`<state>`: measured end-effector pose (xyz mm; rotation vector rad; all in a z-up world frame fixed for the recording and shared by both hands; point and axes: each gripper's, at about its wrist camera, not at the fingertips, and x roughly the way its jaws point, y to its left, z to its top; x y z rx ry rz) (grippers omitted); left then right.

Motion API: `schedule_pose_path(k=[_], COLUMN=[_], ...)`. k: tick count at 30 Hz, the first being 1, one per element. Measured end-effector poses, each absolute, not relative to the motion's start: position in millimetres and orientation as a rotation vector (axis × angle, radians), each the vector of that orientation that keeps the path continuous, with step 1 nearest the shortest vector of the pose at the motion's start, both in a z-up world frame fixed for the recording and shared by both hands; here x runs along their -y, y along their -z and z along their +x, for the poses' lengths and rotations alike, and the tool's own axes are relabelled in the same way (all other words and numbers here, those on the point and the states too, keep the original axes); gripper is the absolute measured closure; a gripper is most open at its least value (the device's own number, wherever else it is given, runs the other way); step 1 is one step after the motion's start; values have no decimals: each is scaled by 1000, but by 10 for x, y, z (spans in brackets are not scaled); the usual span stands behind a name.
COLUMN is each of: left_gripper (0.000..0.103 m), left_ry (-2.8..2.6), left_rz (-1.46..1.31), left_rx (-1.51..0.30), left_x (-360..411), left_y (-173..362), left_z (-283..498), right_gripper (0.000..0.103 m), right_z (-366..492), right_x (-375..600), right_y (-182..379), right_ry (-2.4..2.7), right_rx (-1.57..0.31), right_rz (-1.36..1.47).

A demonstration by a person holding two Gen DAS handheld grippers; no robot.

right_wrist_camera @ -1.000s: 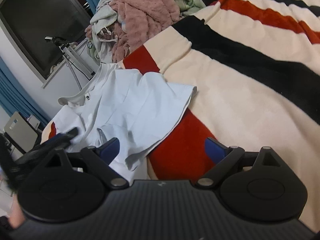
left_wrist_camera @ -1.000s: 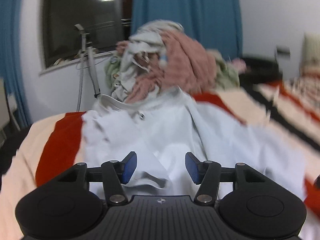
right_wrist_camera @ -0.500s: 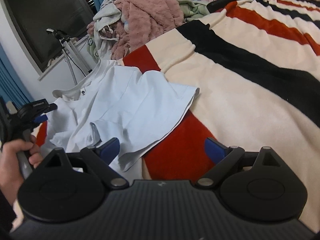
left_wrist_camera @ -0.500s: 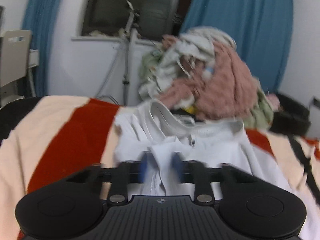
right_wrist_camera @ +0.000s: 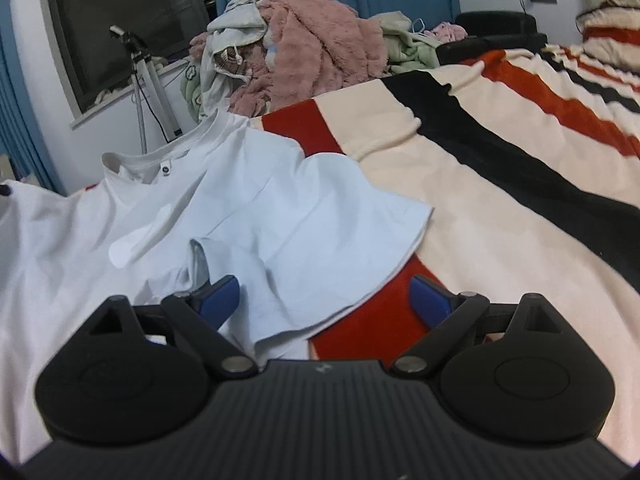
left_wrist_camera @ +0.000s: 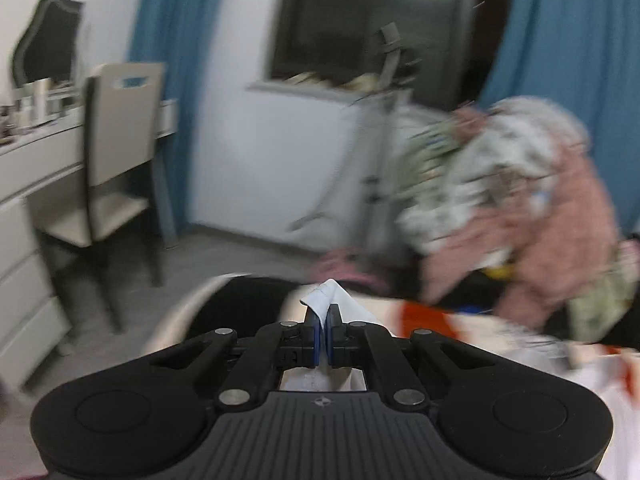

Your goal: Fold clothes

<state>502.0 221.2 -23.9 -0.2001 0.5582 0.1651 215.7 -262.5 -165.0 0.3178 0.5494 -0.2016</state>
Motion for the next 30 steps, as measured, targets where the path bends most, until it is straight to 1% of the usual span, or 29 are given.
schedule_pose_path(k=[2,3,4,5,7,8,9,10,11,13,15,18,19,21,23,24,25,26,27,28,30], left_gripper=[99,96,89,85,69,64,48,37,34,24,24,28,30,30,33,45,61,70,96,100,100], left_ry=[-158,-164,-169,-166,-148,-140,-135,-140,-147,-148,-136,-136,-152,-185,-230,-259,-283,-289,-286,-293,-313], left_rz=[-244,-264,-280,-294,-324,-337,-354,-378,-399,-474,-573,-698,-713,-731,-693,-658,-628,-619,-608,-571,-488], left_rx=[-622,-632,-629,-625,-612,-602,-590,-578,-567,-536,-534,-586,-595,-604,-581,-571,-563,-567,-579,-591,-608], left_x=[-2419,-2481,-2530,-2565,-2629,-2647,-2665,-2668,-2643,-2640,-2630,-2567,-2524,-2437,-2342,-2294,-2257,-2236,-2221,-2205,-2176], left_y=[387,457,517,556,595,600,601,595,590,596,687,911,980,1101,1127,1121,1111,1104,1088,1055,982], left_z=[5101,5084,5026,4945,4719,4555,4382,4185,3975,3546,3149,2914,2902,2894,2979,3049,3129,3219,3302,3380,3525], right_gripper=[10,10,10,10,10,10,10,10,10,10,10,10,10,10,10,10,10,10,10,10,10], right_z=[2195,2208,2213,2215,2213,2211,2208,2202,2197,2175,2145,2075,2041,1964,1889,1855,1829,1814,1813,1829,1868], right_x=[2576,2553,2536,2521,2507,2504,2504,2507,2511,2517,2507,2507,2507,2505,2502,2498,2493,2486,2483,2483,2481], right_y=[1639,1630,1623,1619,1613,1610,1608,1605,1603,1591,1577,1533,1514,1474,1436,1422,1411,1404,1401,1405,1420], right_ry=[211,214,216,217,217,216,215,213,210,202,192,180,175,162,147,138,131,125,120,116,110], right_rx=[-551,-549,-544,-539,-533,-530,-528,-527,-525,-521,-518,-513,-511,-506,-501,-499,-495,-489,-487,-487,-485], right_rz=[287,275,267,260,250,247,247,252,257,267,273,284,287,294,299,301,301,298,297,299,301])
